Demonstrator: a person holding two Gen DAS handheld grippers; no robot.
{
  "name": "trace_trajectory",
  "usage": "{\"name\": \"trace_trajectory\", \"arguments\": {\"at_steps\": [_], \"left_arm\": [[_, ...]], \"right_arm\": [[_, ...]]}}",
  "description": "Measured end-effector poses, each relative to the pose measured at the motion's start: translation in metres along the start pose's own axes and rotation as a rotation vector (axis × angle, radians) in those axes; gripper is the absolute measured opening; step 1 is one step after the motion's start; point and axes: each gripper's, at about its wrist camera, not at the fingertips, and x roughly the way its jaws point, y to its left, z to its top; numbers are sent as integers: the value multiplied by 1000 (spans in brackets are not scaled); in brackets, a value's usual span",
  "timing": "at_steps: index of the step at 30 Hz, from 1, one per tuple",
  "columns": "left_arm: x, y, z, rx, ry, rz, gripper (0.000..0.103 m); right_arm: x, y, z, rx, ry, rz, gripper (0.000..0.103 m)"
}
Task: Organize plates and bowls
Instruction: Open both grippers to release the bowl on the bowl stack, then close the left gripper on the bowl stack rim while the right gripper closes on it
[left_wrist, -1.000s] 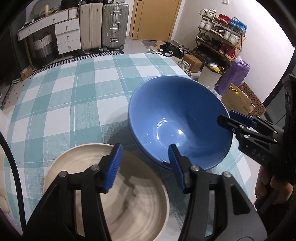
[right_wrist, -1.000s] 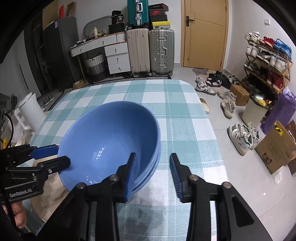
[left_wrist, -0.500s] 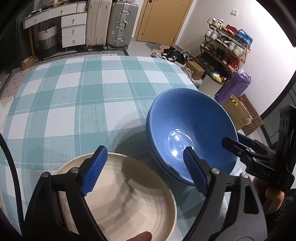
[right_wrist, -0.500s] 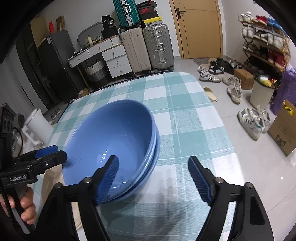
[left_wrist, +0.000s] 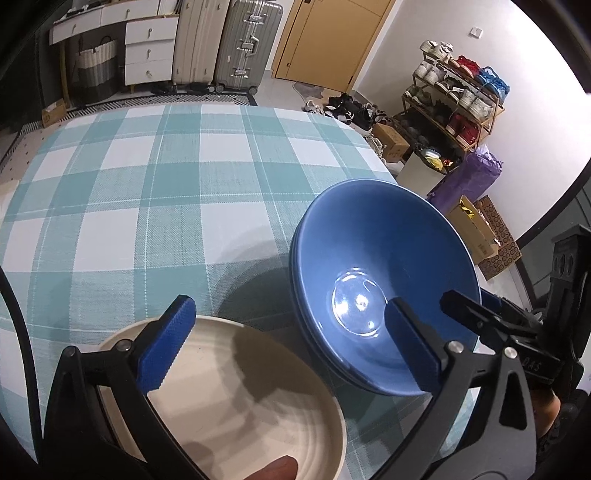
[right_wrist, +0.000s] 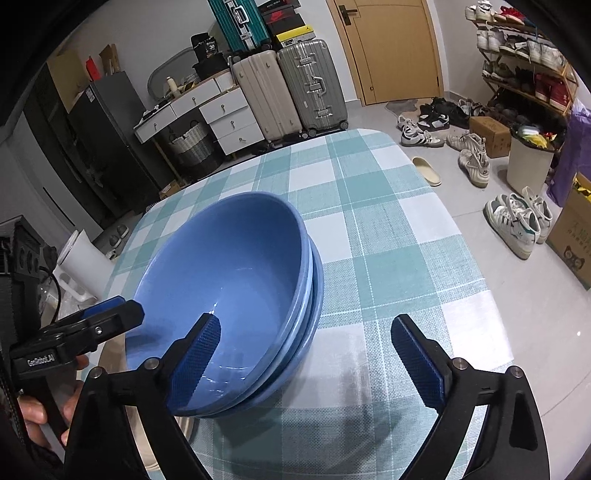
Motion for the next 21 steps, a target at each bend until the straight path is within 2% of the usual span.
{"name": "trace_trajectory", "arguments": {"at_steps": [12, 13, 15, 17, 18, 20, 21], "left_arm": [[18, 6, 5, -58, 21, -40, 101], [20, 7, 5, -63, 25, -46, 99], [23, 9, 5, -71, 37, -57, 88], [27, 9, 4, -70, 52, -72, 75], [29, 8, 3, -64, 55, -77, 72], [30, 3, 1, -41, 53, -70, 58], [30, -1, 0, -21, 47, -79, 55]], "right_arm": [[6, 3, 2, 12, 3, 45, 94], [6, 3, 2, 11, 5, 49, 93], [8, 4, 2, 16, 11, 57, 83], [11, 3, 2, 30, 25, 71, 79], [12, 3, 1, 36, 28, 80, 75], [14, 2, -1, 46, 37, 94, 69], [15, 3, -2, 45, 39, 96, 65]]}}
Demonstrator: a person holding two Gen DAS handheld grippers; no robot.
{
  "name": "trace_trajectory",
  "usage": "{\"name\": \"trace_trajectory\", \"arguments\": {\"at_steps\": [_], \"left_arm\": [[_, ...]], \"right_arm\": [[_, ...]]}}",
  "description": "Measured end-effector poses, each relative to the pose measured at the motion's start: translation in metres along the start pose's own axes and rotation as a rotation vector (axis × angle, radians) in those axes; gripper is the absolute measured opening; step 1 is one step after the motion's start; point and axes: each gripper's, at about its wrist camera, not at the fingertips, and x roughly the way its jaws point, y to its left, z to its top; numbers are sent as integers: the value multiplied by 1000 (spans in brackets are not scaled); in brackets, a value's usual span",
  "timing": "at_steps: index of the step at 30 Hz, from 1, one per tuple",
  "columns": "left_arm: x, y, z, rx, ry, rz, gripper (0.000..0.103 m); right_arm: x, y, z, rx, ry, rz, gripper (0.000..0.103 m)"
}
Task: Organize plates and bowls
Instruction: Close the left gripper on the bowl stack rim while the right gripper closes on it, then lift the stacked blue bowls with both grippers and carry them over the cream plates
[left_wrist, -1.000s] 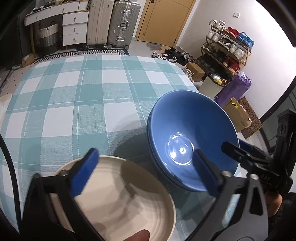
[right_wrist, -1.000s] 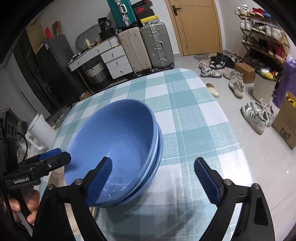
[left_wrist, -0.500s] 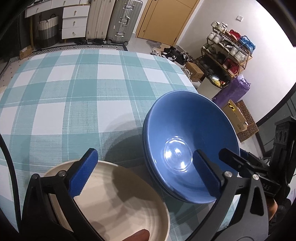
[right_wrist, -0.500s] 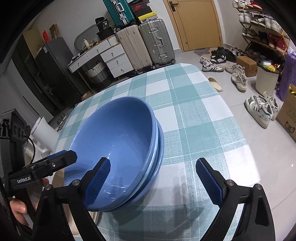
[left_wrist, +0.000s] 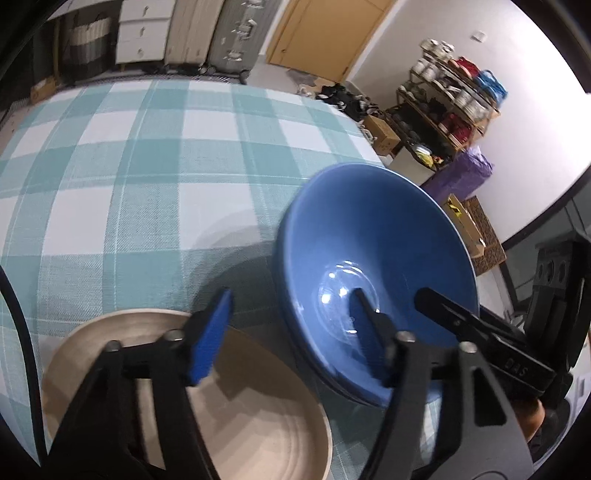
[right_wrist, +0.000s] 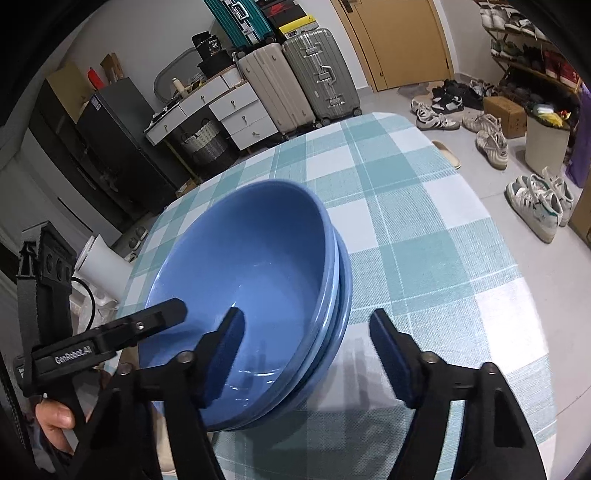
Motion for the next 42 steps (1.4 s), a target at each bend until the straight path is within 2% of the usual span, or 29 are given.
{"name": "trace_trajectory", "arguments": {"at_steps": [2, 4, 6, 8, 14, 42], "left_arm": [[2, -8, -1, 24, 5, -16, 42], [2, -13, -2, 34, 8, 8, 38], [2, -18, -5, 61, 5, 38, 37], [0, -24, -8, 87, -1, 63, 37], [-7, -33, -11, 105, -18, 77, 37], [-82, -44, -23, 119, -126, 98, 37]], "right_arm": [[1, 3, -1, -8, 4, 2, 54], [2, 6, -2, -15, 3, -7, 50], [1, 8, -3, -19, -6, -29, 43], [0, 8, -4, -22, -16, -41, 40], [-3, 9, -4, -43, -31, -72, 40], [-53, 43, -4, -121, -108, -59, 40]]}}
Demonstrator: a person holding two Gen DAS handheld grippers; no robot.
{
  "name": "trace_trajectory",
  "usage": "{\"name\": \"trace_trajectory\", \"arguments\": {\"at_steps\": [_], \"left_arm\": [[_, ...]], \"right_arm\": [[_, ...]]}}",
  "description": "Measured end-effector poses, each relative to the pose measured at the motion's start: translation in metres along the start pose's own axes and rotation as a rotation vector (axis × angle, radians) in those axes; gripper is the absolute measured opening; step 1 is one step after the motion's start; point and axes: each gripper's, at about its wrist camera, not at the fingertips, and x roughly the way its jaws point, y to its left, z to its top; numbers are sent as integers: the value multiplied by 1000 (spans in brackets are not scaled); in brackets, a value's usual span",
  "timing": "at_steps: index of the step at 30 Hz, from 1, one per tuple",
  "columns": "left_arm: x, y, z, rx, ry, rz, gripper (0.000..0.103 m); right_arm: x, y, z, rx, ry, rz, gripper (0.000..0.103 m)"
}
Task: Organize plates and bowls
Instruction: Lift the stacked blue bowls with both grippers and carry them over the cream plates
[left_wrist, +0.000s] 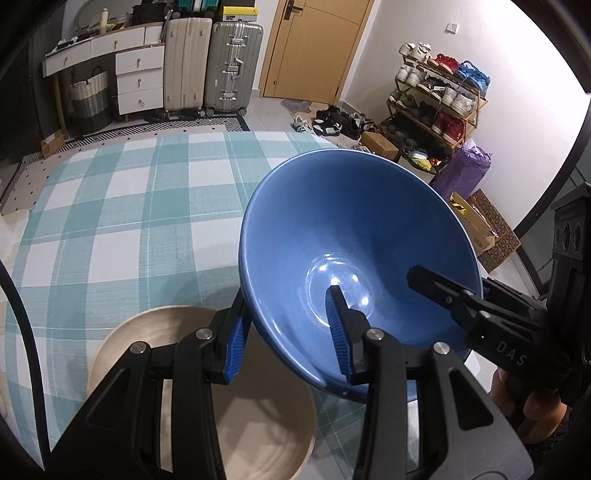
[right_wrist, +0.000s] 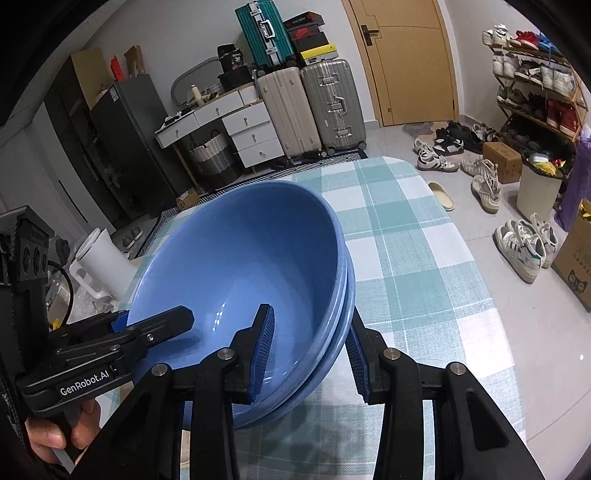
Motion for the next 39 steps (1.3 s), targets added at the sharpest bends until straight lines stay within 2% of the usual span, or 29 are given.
{"name": "trace_trajectory", "arguments": {"at_steps": [9, 23, 39], "left_arm": [[-31, 14, -1, -23, -39, 29, 37], [-83, 59, -25, -90, -81, 104, 37], [-103, 102, -63, -142, -68, 165, 37]], "right_arm": [[-7, 23, 3, -45, -10, 29, 40], [-2, 75, 1, -128, 0, 111, 40], [17, 119, -18, -189, 50, 176, 40]]}}
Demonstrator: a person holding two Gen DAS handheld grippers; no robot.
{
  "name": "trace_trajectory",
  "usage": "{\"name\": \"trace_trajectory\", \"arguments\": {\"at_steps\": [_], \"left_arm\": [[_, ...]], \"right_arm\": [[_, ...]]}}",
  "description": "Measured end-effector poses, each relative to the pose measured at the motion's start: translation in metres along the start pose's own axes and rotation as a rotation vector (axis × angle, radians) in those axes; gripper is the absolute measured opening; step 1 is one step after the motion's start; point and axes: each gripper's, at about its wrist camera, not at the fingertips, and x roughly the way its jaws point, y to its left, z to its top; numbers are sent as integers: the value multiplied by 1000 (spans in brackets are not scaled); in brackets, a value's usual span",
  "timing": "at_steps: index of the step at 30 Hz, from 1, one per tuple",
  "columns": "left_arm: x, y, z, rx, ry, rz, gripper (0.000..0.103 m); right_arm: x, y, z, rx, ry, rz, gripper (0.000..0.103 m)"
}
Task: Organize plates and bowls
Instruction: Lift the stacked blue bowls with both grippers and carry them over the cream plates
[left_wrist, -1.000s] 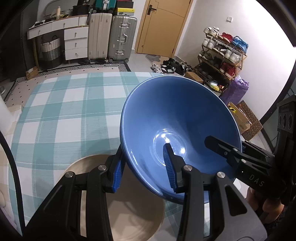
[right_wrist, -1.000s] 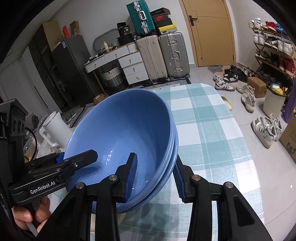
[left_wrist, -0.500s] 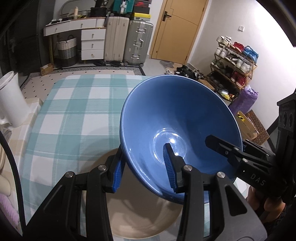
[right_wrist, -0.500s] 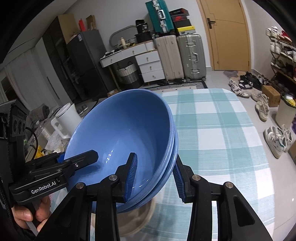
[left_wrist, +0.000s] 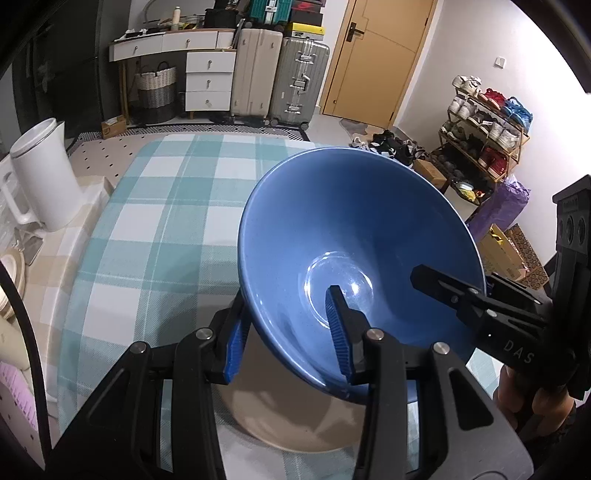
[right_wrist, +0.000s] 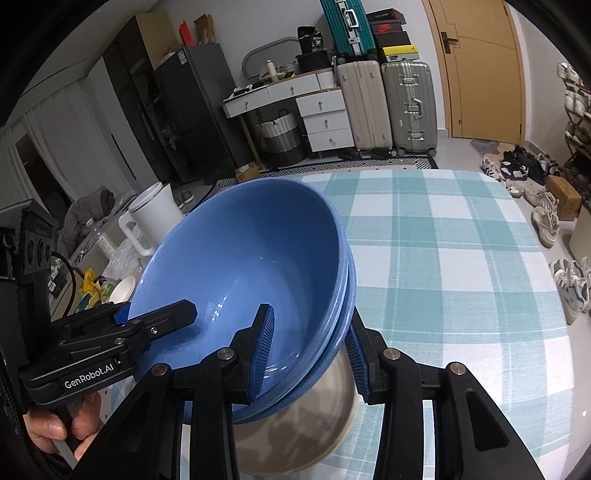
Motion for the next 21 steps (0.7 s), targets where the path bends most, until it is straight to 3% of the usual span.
{"name": "trace_trajectory", "arguments": {"at_steps": [21], "left_arm": [[12, 21, -33, -31, 42, 22, 37]], "right_arm": [[24, 16, -21, -19, 57, 22, 40]]}}
